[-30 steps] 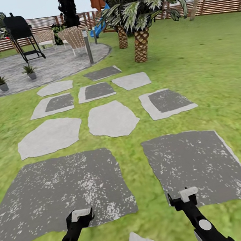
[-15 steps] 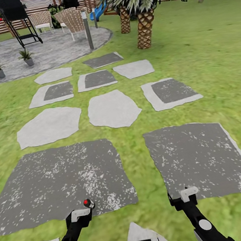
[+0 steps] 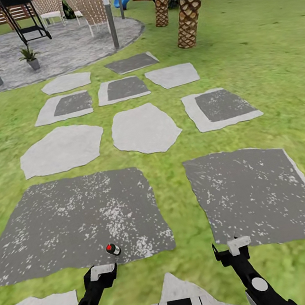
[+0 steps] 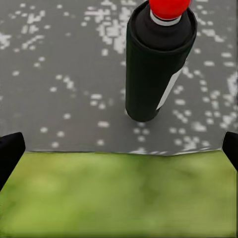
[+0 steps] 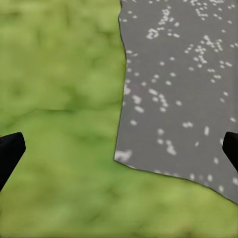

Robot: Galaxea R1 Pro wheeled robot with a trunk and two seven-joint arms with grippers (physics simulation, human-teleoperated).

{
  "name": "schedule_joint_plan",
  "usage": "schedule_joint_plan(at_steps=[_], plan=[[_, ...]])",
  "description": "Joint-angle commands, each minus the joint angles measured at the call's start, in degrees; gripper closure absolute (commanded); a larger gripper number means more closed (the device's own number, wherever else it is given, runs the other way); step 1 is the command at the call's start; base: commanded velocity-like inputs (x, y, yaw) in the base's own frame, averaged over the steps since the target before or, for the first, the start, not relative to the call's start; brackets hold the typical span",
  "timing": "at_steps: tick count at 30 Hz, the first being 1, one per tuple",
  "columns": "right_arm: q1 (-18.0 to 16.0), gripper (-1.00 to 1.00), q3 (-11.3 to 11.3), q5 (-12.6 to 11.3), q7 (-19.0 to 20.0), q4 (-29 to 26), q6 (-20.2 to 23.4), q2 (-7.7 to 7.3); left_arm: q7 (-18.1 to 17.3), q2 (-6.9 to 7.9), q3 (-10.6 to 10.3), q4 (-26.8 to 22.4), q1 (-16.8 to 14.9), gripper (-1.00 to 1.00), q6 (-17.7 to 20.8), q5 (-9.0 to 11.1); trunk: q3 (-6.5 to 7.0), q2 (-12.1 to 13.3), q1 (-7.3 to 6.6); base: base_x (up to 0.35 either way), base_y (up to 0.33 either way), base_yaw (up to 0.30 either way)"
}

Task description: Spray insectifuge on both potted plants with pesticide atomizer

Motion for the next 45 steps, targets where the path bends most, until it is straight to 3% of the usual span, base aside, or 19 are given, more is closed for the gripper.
schedule_joint_plan(at_steps=[1,22,45], plan=[[-0.02,-1.00,0.00,0.56,-0.32,0.02,-0.10,0.00,-0.23,-0.07,0.38,0.03,-0.03,-1.00,-0.19,-0.63,-0.05,-0.01,-0.01,0.000,0.000,0.012],[-0.02,-1.00,-0.09,0.55,-0.32,-0.09,-0.10,0.02,-0.12,-0.05,0.24,-0.10,0.06,-1.00,-0.27,-0.68,-0.08,-0.01,-0.01,0.095,0.000,0.001],[-0.02,-1.00,-0.09,0.55,-0.32,-0.09,-0.10,-0.07,-0.12,-0.16,0.12,-0.06,0.06,-1.00,-0.34,-0.61,-0.08,-0.01,-0.01,0.009,-0.003,-0.047]])
